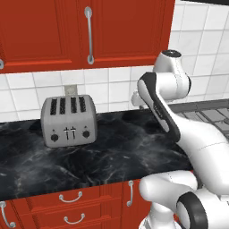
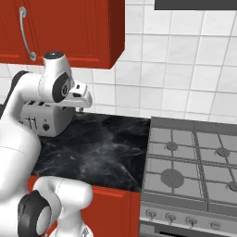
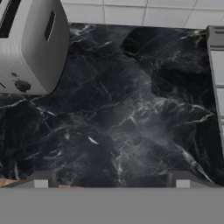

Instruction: Move the mustard and shaker from the cabinet to the dining counter.

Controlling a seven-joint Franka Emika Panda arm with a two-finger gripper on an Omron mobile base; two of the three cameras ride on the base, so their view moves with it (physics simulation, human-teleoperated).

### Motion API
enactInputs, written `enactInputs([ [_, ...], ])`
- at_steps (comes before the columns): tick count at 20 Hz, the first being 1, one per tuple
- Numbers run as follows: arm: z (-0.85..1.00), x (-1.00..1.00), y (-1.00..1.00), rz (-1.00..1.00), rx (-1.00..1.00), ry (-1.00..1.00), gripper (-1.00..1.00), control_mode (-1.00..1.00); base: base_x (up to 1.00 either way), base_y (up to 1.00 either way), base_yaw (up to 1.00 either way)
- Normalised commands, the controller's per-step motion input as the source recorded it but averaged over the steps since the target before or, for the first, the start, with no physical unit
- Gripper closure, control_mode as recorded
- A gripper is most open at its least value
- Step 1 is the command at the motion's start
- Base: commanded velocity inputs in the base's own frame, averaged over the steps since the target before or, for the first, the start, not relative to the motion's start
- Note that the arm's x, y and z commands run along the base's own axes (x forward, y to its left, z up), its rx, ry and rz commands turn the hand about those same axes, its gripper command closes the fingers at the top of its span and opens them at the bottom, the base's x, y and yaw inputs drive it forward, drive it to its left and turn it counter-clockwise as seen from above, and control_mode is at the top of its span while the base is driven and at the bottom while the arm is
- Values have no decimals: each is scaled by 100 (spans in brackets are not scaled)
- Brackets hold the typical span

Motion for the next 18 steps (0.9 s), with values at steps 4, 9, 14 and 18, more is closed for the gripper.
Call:
enactInputs([
  [4, 17, 0, 51, -12, -3, -39, -100, -100, 0, 0, 0],
  [9, 35, -1, 47, -7, 0, -31, -100, -100, 0, 0, 0],
  [14, 44, 0, 46, -1, 5, -12, -100, -100, 0, 0, 0],
  [18, 45, -5, 34, 0, 1, -5, -100, -100, 0, 0, 0],
])
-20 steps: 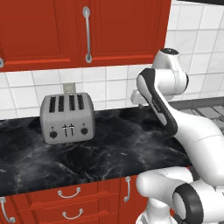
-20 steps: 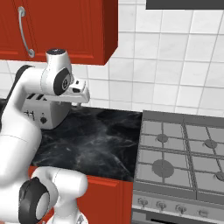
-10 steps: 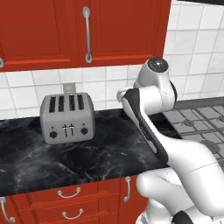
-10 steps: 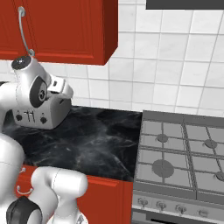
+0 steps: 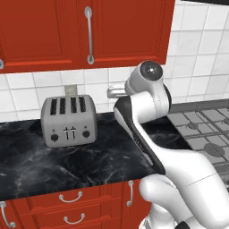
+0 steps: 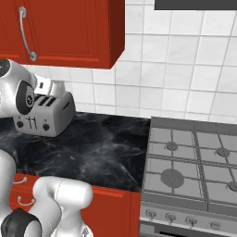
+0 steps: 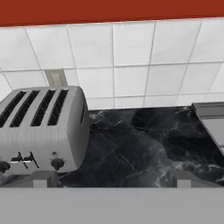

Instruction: Move the mustard and shaker from the cabinet to the dining counter.

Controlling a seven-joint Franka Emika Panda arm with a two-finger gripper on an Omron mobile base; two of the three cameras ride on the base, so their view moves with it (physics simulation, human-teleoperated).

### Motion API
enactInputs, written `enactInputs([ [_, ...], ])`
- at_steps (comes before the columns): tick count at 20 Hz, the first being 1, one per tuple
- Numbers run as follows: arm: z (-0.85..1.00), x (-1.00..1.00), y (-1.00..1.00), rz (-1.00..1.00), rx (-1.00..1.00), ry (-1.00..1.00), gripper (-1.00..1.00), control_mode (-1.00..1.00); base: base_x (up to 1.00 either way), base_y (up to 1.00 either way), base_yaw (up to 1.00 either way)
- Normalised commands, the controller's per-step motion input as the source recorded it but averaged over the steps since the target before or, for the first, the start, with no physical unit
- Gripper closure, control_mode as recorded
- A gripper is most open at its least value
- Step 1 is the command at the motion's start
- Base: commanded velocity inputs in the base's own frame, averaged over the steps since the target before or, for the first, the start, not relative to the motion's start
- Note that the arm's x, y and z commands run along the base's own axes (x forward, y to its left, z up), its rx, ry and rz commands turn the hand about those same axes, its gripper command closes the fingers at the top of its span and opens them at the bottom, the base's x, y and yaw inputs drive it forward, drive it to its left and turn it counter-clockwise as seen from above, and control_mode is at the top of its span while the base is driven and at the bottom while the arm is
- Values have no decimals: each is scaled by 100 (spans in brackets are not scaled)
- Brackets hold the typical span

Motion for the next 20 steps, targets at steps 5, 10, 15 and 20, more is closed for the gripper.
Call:
enactInputs([
  [5, 41, -5, 30, 0, 0, -5, -100, -100, 0, 0, 0],
  [10, 48, -10, 24, 0, 8, -9, -100, -100, 0, 0, 0],
  [15, 45, -8, 16, 2, 16, -4, -100, -100, 0, 0, 0],
  [20, 52, 0, 15, 3, 4, -1, -100, -100, 0, 0, 0],
])
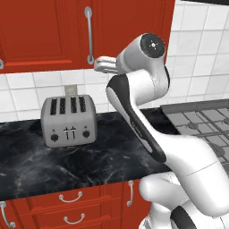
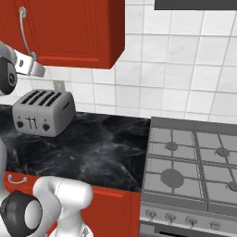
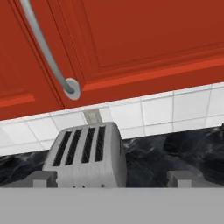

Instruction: Move the mustard and shaker from the cabinet to the dining counter.

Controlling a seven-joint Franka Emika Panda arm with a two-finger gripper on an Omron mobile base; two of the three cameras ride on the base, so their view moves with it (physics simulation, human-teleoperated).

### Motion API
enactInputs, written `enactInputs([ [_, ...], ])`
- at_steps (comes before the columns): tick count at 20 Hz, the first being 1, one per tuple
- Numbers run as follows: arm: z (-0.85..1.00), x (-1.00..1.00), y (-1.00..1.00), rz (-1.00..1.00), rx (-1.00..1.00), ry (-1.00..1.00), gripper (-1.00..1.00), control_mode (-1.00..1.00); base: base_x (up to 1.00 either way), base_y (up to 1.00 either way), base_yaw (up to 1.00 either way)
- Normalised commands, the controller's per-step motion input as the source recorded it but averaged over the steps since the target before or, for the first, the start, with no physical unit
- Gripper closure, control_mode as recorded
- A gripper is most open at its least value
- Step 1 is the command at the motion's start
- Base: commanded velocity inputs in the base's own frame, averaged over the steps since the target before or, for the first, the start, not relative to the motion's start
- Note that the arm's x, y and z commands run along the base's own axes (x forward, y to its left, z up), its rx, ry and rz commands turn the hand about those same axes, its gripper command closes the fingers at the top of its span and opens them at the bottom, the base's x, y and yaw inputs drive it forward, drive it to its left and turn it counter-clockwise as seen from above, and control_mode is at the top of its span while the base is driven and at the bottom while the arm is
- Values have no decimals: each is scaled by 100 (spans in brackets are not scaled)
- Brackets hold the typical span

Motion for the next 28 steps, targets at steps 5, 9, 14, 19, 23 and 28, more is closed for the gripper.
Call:
enactInputs([
  [5, 47, 0, 17, 0, 0, 2, -100, -100, 0, 0, 0],
  [9, 46, 1, 22, 7, 0, -3, -100, -100, 0, 0, 0],
  [14, 32, 22, 25, 3, 0, 0, -100, -100, 0, 0, 0],
  [19, 3, 32, 11, 3, -2, -4, -100, -100, 0, 0, 0],
  [23, 0, 41, 4, 0, 0, 0, -100, -100, 0, 0, 0],
  [28, -6, 45, 3, 0, -1, 0, -100, -100, 0, 0, 0],
])
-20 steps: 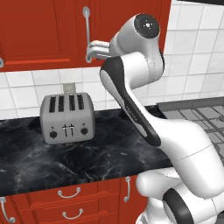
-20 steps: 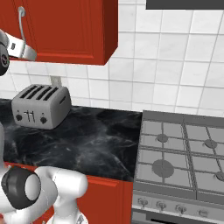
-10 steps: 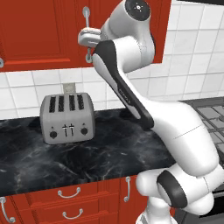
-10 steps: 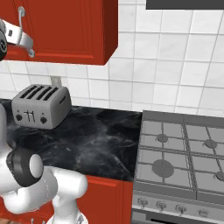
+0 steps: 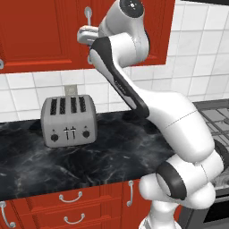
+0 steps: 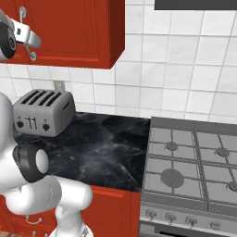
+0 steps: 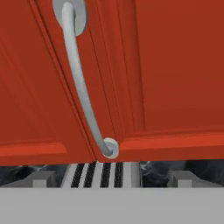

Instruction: Move the mustard and shaker from the cabinet to the dining counter.

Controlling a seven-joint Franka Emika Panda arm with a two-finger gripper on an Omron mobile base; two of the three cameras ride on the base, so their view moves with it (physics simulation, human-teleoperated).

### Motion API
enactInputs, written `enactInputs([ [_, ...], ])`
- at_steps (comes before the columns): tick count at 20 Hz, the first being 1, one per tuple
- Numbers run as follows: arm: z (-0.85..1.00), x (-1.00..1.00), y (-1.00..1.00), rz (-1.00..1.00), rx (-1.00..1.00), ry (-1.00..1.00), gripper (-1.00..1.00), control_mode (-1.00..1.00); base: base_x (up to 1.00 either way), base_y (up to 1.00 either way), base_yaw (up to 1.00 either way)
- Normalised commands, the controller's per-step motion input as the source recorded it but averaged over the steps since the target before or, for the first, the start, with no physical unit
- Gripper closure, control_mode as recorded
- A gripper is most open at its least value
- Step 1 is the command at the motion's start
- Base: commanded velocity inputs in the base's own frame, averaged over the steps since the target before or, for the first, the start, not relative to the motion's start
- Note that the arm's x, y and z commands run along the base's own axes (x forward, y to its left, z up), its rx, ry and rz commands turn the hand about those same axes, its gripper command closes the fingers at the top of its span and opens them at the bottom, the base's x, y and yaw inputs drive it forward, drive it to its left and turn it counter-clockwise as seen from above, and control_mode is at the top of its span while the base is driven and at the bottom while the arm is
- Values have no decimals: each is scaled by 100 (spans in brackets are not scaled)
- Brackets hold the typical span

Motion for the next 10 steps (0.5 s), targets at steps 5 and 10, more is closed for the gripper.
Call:
enactInputs([
  [5, -2, 53, 9, 0, -1, 0, -100, -100, 0, 0, 0],
  [10, 0, 38, 28, 0, -1, -1, -100, -100, 0, 0, 0],
])
